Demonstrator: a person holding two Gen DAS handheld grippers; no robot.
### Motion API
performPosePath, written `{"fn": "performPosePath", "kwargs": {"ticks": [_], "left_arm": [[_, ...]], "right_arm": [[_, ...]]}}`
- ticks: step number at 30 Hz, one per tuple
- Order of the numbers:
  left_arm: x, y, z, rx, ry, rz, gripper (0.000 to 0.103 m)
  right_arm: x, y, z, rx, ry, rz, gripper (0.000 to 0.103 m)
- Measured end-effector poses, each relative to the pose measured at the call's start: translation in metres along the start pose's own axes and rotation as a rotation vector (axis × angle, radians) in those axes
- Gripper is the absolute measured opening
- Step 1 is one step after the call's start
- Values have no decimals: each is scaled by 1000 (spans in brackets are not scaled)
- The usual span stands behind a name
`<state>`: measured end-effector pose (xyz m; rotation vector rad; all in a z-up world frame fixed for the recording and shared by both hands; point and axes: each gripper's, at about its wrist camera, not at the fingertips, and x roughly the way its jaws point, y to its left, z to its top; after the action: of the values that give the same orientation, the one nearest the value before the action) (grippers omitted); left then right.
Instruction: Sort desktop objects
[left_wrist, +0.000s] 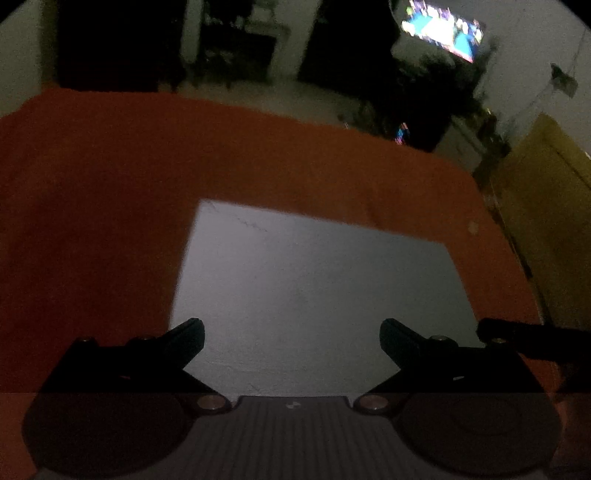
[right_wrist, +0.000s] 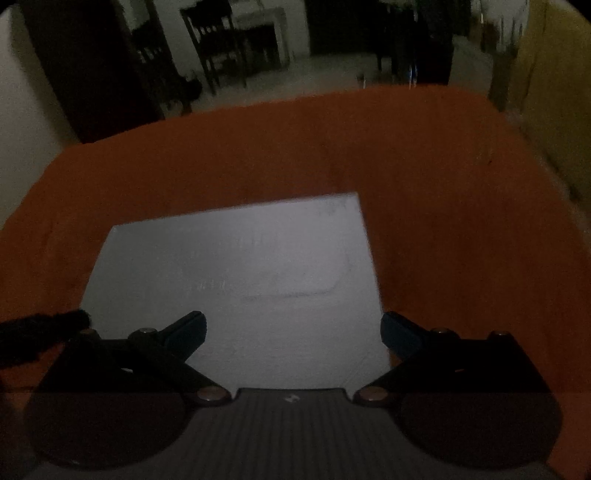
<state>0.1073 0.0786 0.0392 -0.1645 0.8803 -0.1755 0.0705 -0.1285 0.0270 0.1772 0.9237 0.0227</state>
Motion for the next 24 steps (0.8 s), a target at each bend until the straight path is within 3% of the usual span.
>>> {"fn": "performPosePath", "kwargs": {"ticks": [3,5,9,14,18,24], "left_arm": [[-5,-14,-3,49,17,85,103],[-9,-23,-14,93,25,122,103],[-33,-22,-43,47,-2,73,103],[-53,-4,-84,-76,7,26,103],[-44,-6,-94,-37,40,47,103],[-31,-19,-93,22,77,80,102]], "right_arm": [[-13,9,-10,-36,-42,-47,103],[-17,12,-17,-20,-27,-20,103],[-29,17,-39,21,8,46,103],[-46,18,-83,37,-12,55,103],[-41,19,-107,29,11,26,103],[-37,21,-108,9,40,35,103]]}}
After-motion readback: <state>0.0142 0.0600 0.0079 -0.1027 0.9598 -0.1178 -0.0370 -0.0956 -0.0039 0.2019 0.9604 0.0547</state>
